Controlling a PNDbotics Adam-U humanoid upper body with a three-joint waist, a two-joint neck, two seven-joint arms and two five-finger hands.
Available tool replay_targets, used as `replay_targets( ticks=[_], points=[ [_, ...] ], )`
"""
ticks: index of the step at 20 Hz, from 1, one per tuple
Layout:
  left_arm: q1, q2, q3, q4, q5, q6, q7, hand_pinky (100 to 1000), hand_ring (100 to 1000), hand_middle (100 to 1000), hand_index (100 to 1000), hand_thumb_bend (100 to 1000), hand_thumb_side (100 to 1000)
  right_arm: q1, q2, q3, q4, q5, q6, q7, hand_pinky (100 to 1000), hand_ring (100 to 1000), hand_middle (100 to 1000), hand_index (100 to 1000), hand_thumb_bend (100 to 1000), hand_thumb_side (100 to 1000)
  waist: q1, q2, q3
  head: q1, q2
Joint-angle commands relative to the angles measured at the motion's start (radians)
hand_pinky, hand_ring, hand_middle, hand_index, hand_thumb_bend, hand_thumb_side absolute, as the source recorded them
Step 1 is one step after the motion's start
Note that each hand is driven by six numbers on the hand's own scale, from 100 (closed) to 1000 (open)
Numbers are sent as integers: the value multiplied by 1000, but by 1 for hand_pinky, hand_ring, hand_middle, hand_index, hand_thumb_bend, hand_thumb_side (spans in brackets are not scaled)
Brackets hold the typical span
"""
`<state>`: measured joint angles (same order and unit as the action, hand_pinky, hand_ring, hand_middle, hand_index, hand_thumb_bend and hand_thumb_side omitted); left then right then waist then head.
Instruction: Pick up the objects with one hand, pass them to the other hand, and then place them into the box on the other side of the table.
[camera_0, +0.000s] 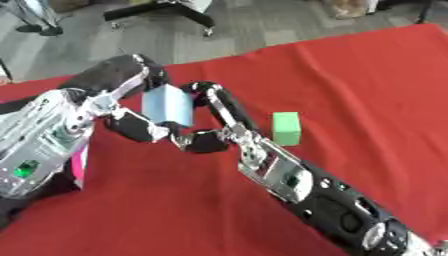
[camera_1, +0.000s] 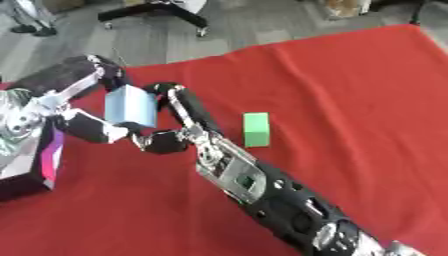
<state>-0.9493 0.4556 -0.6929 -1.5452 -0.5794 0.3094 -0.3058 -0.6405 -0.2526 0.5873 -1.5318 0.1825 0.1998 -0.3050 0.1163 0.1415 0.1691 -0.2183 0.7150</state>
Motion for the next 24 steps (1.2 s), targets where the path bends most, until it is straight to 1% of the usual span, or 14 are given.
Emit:
replay_targets(
  ticks=[1, 3, 4, 5, 7, 9, 11, 13, 14, 17, 19, 22, 23, 24],
  points=[
    [-20, 9, 14, -4, -15, -6, -5, 736, 600, 469, 489, 246, 100, -14, -4, 3, -21, 4, -6, 4, 761, 637, 488, 582, 285, 100, 9, -18, 0, 1, -3],
    [-20, 11, 15, -5, -21, -7, -11, 735, 594, 455, 474, 265, 100, -15, -6, 3, -21, 12, -9, 10, 764, 653, 504, 600, 382, 100, 8, -18, -1, 1, 1],
    [-20, 12, 15, -6, -23, -7, -14, 735, 592, 451, 470, 271, 100, -15, -7, 3, -22, 17, -11, 13, 764, 657, 508, 605, 408, 100, 8, -19, -1, 1, 3],
    [-20, 13, 15, -7, -26, -8, -17, 734, 588, 442, 463, 279, 100, -15, -8, 4, -23, 23, -14, 17, 766, 666, 517, 616, 457, 100, 7, -19, -2, 0, 6],
    [-19, 16, 14, -9, -29, -10, -24, 732, 583, 430, 452, 291, 100, -14, -12, 6, -24, 39, -19, 31, 772, 686, 539, 640, 538, 100, 6, -20, -2, -2, 18],
    [-19, 20, 13, -14, -34, -13, -31, 730, 578, 419, 441, 298, 100, -14, -17, 6, -25, 61, -23, 47, 777, 700, 555, 655, 568, 107, 4, -21, -3, -2, 32],
    [-18, 25, 12, -19, -37, -15, -39, 728, 570, 403, 424, 307, 100, -12, -21, 6, -26, 78, -24, 60, 791, 727, 588, 688, 631, 171, 2, -22, -4, -1, 43],
    [-17, 30, 12, -24, -39, -18, -47, 728, 566, 397, 418, 309, 100, -11, -27, 5, -28, 97, -24, 73, 799, 742, 605, 710, 655, 192, 0, -23, -6, 1, 50],
    [-17, 32, 12, -26, -38, -19, -51, 728, 564, 392, 413, 310, 100, -10, -30, 5, -29, 107, -24, 81, 810, 759, 625, 736, 677, 213, -1, -23, -6, 2, 53],
    [-14, 39, 11, -29, -38, -22, -60, 727, 560, 383, 404, 314, 100, -9, -37, 5, -30, 139, -21, 108, 828, 795, 672, 787, 722, 264, -4, -24, -8, 5, 55],
    [-12, 44, 12, -31, -38, -22, -63, 724, 555, 376, 397, 317, 100, -8, -41, 4, -33, 158, -19, 123, 841, 819, 705, 823, 737, 357, -5, -24, -8, 6, 55],
    [-6, 54, 16, -35, -38, -21, -64, 721, 552, 372, 394, 320, 100, -7, -49, 2, -37, 187, -16, 148, 852, 837, 728, 844, 746, 419, -7, -25, -9, 10, 55],
    [-4, 58, 17, -36, -38, -21, -65, 719, 550, 370, 392, 322, 100, -7, -52, 1, -39, 195, -16, 155, 855, 842, 737, 852, 754, 466, -7, -25, -9, 11, 55],
    [-2, 62, 19, -36, -38, -20, -66, 719, 549, 369, 391, 324, 100, -7, -54, 0, -41, 202, -15, 162, 857, 845, 742, 857, 757, 481, -8, -25, -10, 12, 55]
  ],
)
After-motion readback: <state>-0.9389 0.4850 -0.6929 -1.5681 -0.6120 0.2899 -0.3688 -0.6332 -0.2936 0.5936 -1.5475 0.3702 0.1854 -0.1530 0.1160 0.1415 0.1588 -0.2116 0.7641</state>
